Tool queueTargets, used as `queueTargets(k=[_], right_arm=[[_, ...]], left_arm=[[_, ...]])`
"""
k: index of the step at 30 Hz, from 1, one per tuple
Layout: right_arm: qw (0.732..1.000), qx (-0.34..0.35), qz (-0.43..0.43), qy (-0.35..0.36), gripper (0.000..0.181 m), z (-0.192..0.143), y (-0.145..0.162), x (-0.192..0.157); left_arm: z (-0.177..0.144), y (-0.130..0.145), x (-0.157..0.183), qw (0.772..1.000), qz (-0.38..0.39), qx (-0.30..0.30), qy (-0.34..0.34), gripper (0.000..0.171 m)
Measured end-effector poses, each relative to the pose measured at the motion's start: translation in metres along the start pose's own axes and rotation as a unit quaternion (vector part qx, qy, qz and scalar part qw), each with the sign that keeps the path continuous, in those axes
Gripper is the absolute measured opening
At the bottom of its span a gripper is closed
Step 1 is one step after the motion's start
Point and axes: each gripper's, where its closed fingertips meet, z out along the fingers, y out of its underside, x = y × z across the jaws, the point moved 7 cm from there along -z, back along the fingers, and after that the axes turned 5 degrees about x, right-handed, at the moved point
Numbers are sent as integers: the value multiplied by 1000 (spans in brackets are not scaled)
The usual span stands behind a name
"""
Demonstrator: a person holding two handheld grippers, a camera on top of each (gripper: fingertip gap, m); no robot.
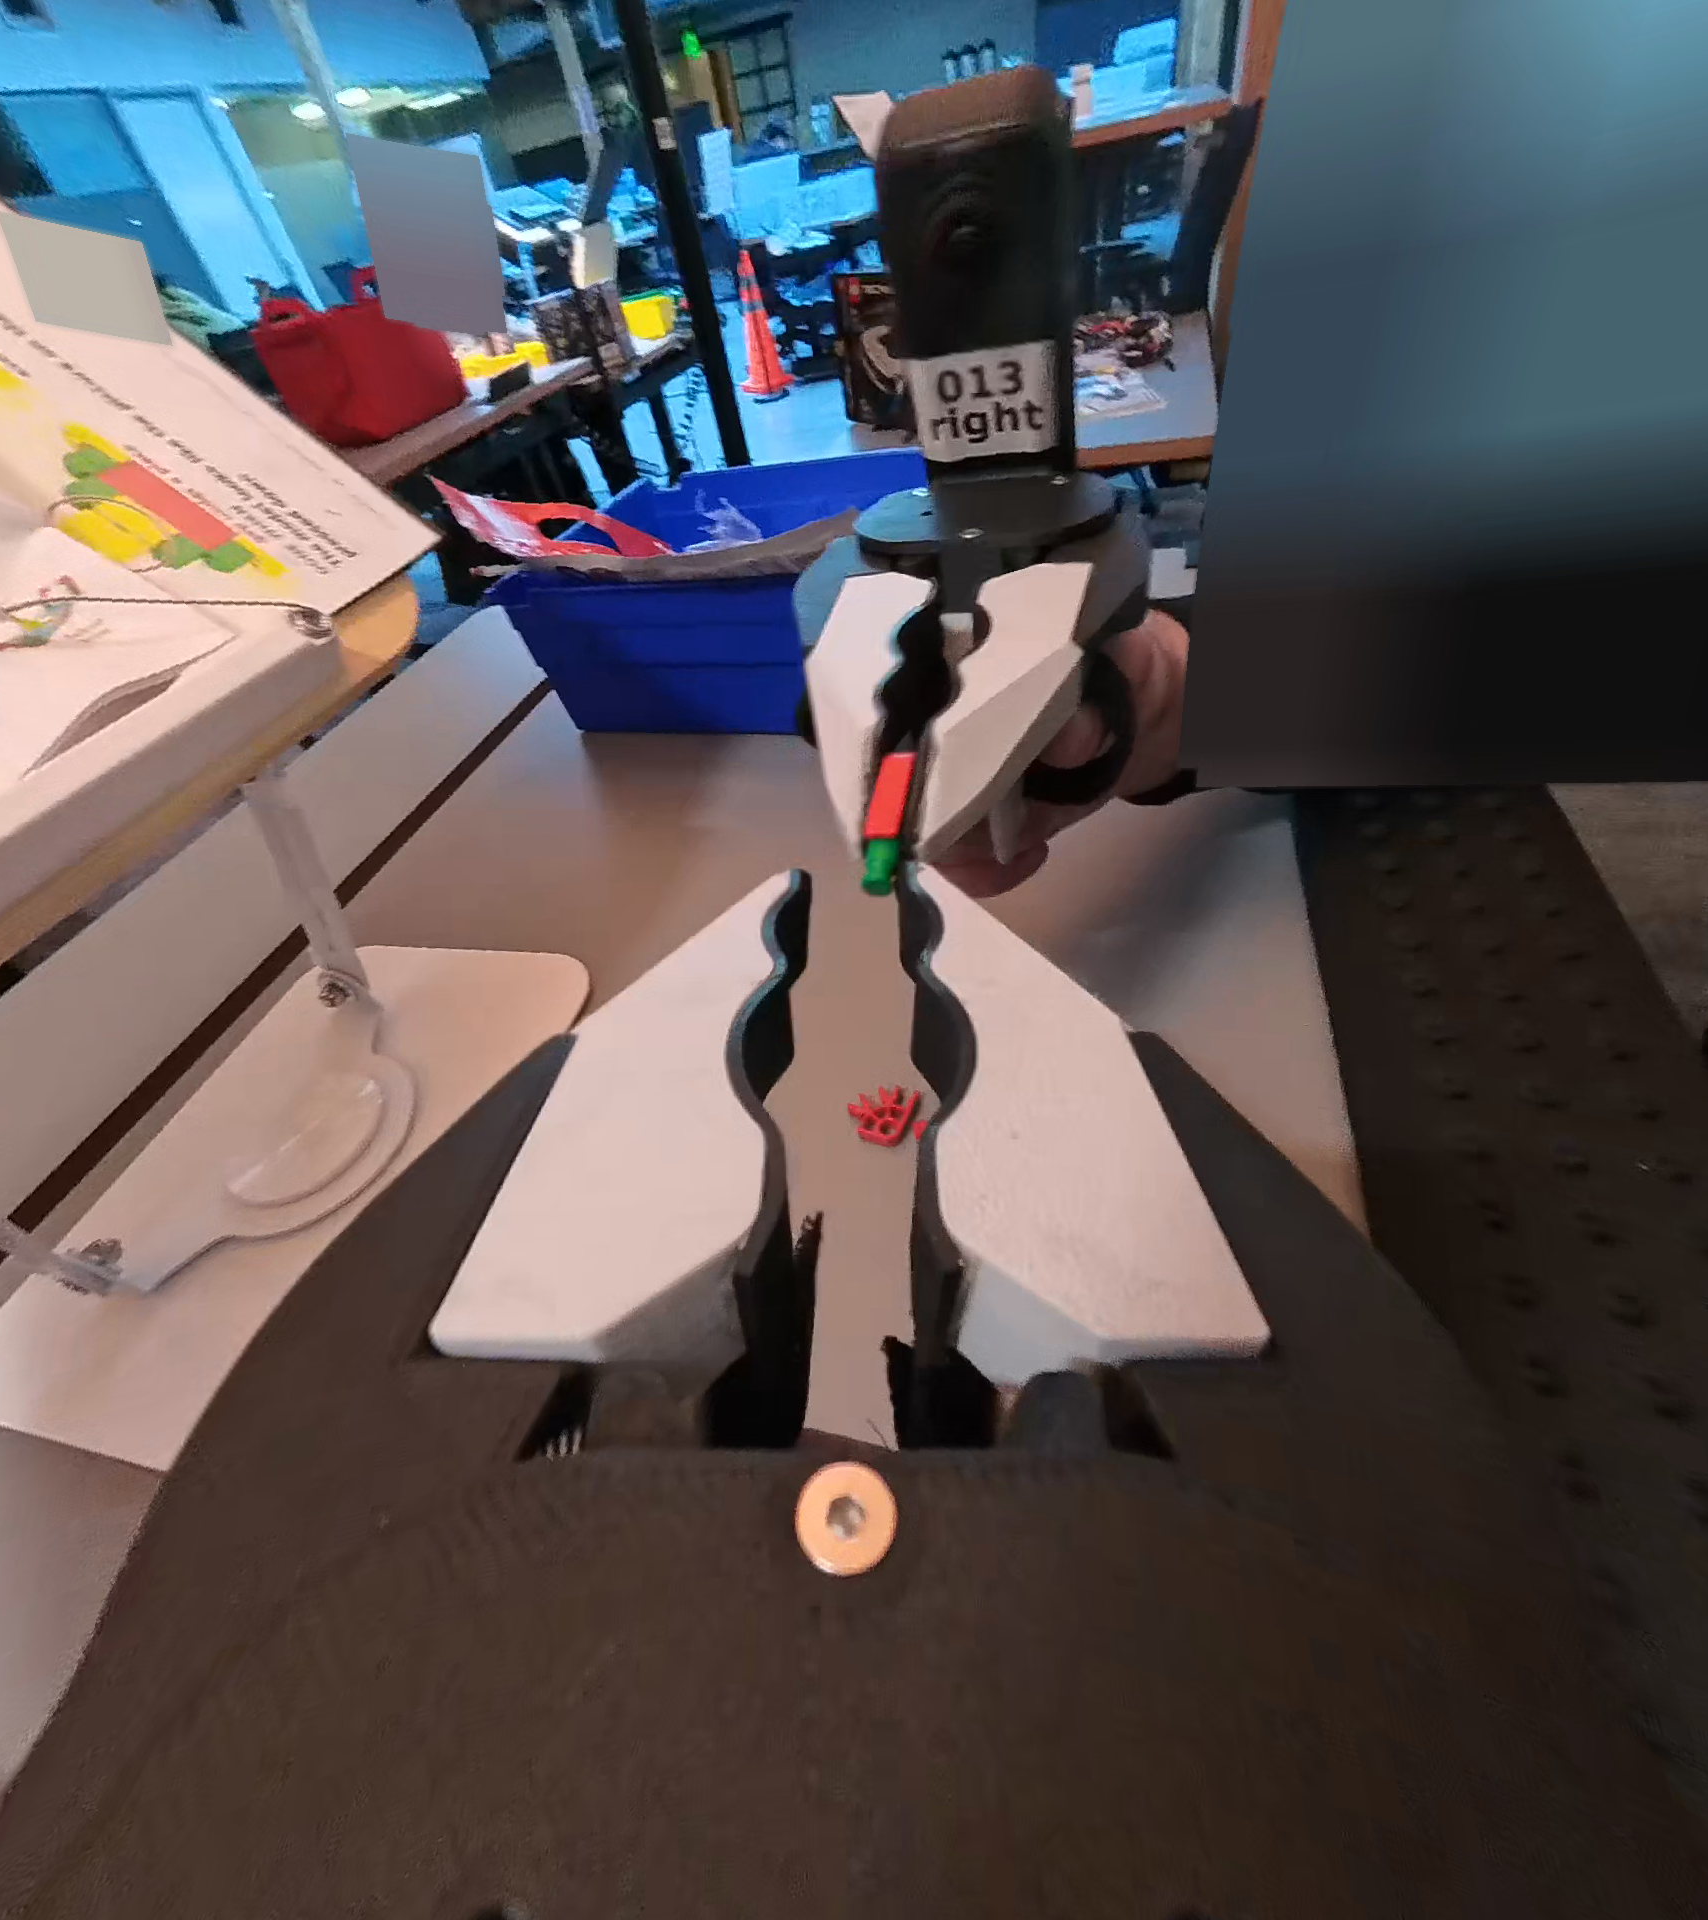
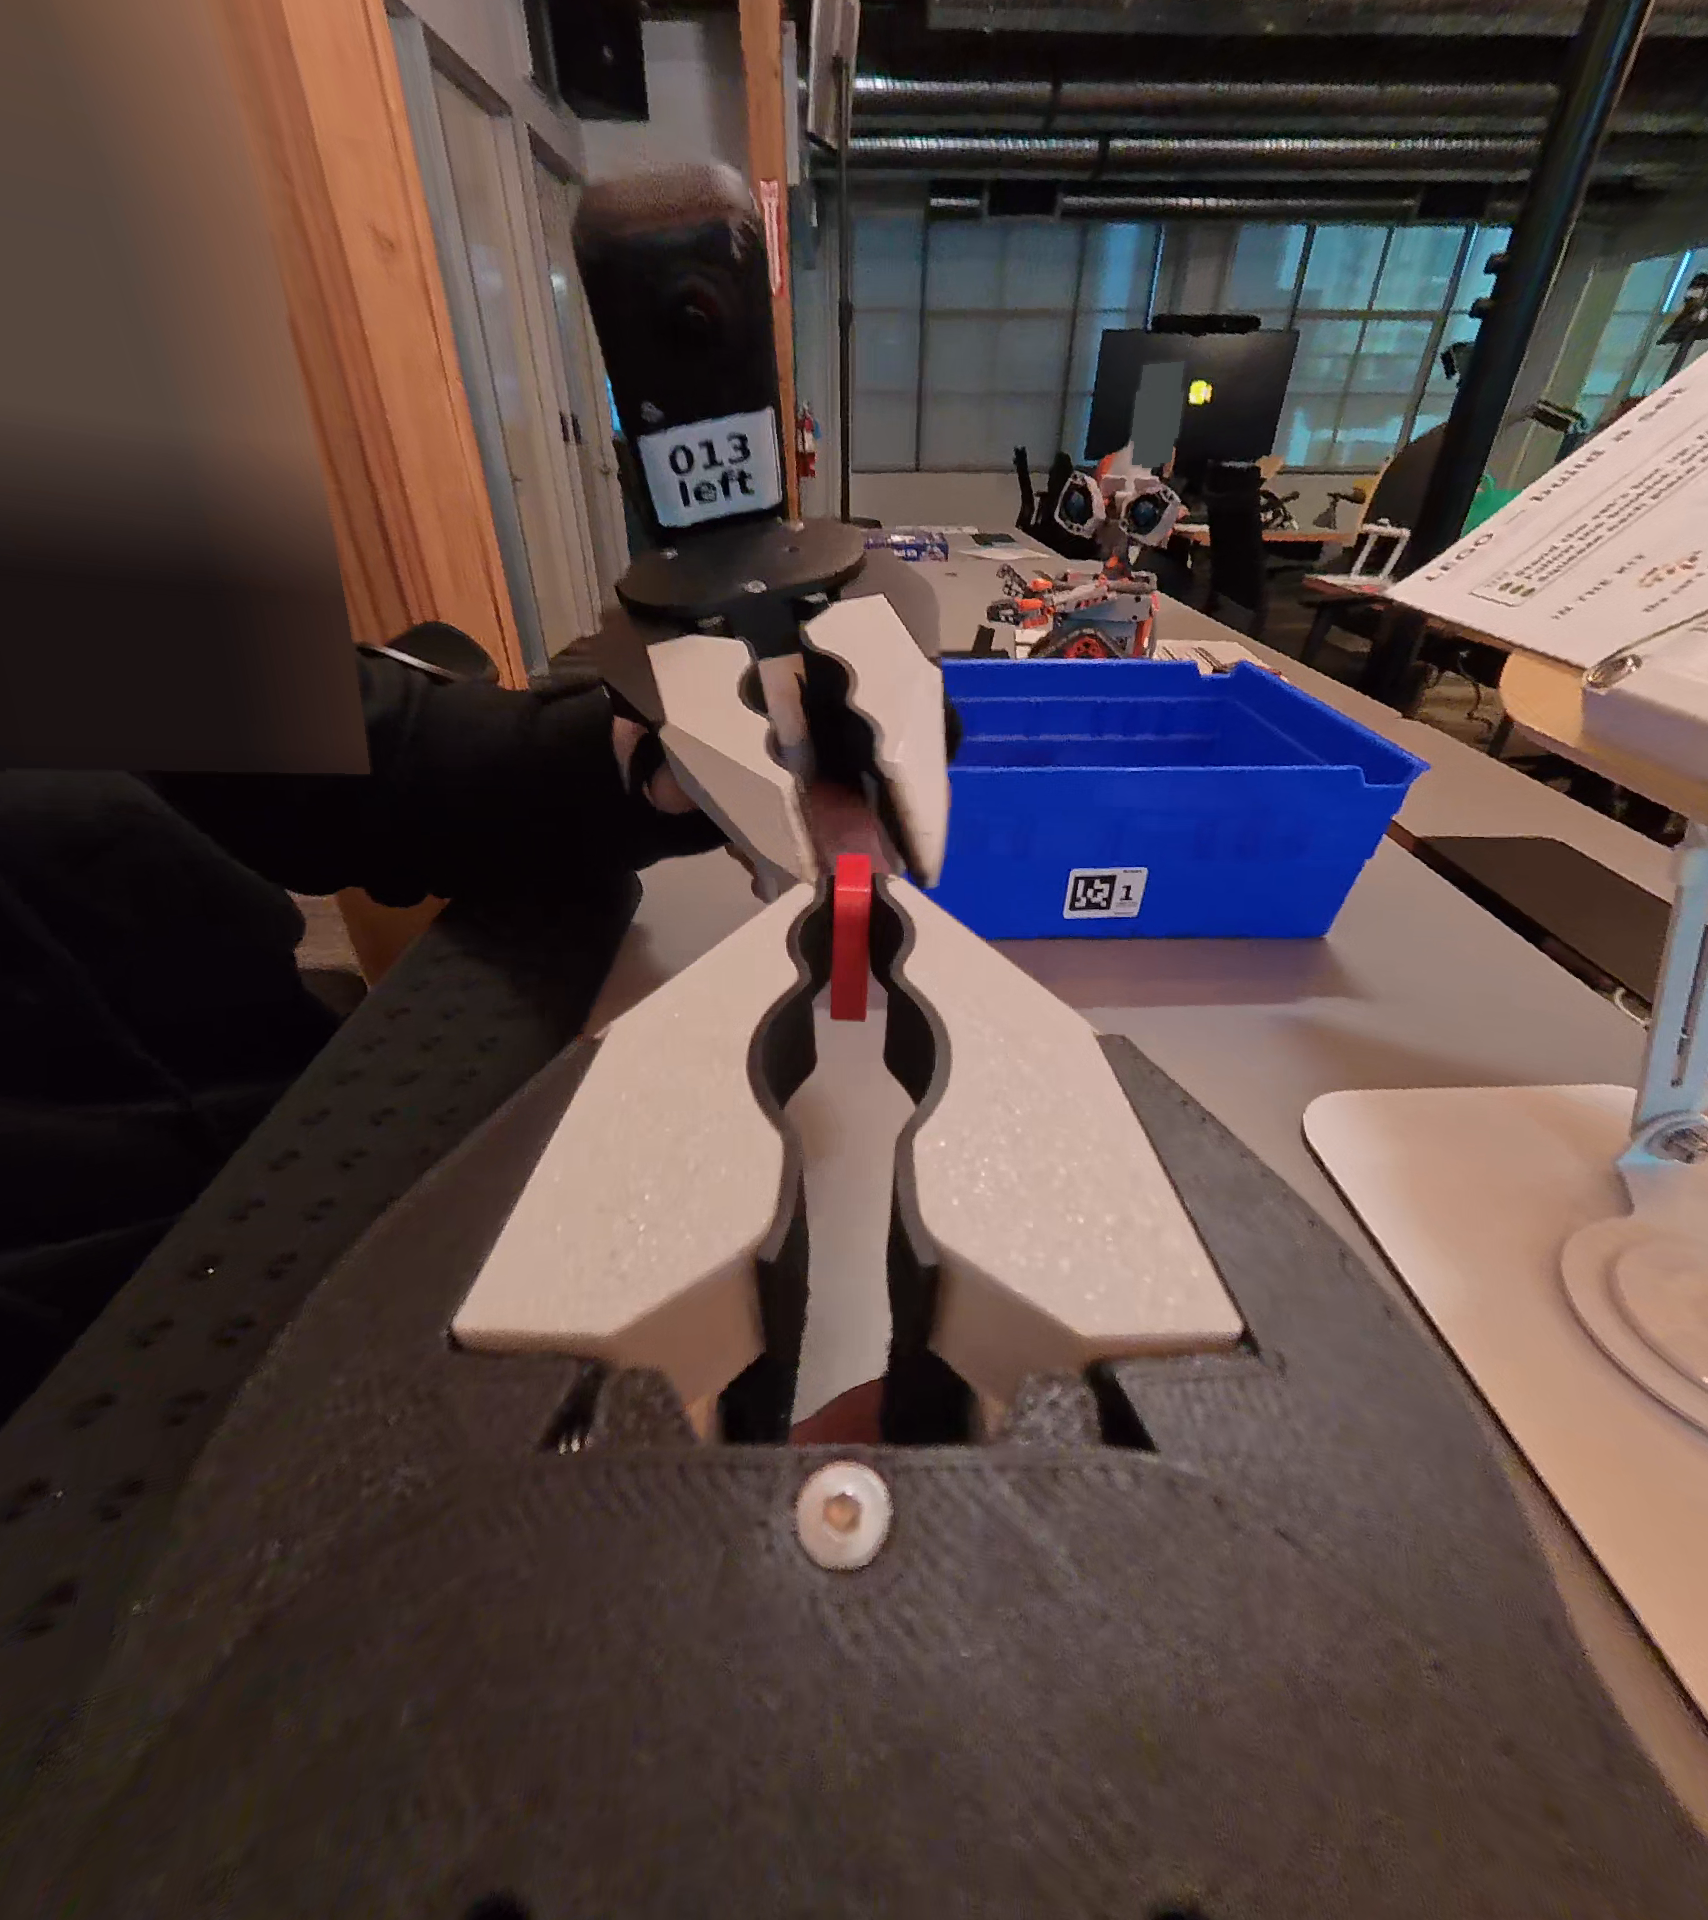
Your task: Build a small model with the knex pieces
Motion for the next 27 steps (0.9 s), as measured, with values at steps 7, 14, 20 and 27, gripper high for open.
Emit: queueTargets(k=[7, 14, 20, 27], right_arm=[[1000, -2, -5, -12, 4, 2, 1, -4], [1000, -11, -17, 16, 7, 1, 2, 0], [999, -25, -38, 23, 7, 0, 0, 0], [996, -54, -62, 48, 4, 1, 1, 0]], left_arm=[[4, 5, 8, 1000, -12, 3, 26, 5], [5, 10, 4, 1000, -22, 13, 13, 2], [2, 9, 3, 999, -24, 15, 17, 2], [3, 13, -1, 1000, -17, 11, -4, 3]])
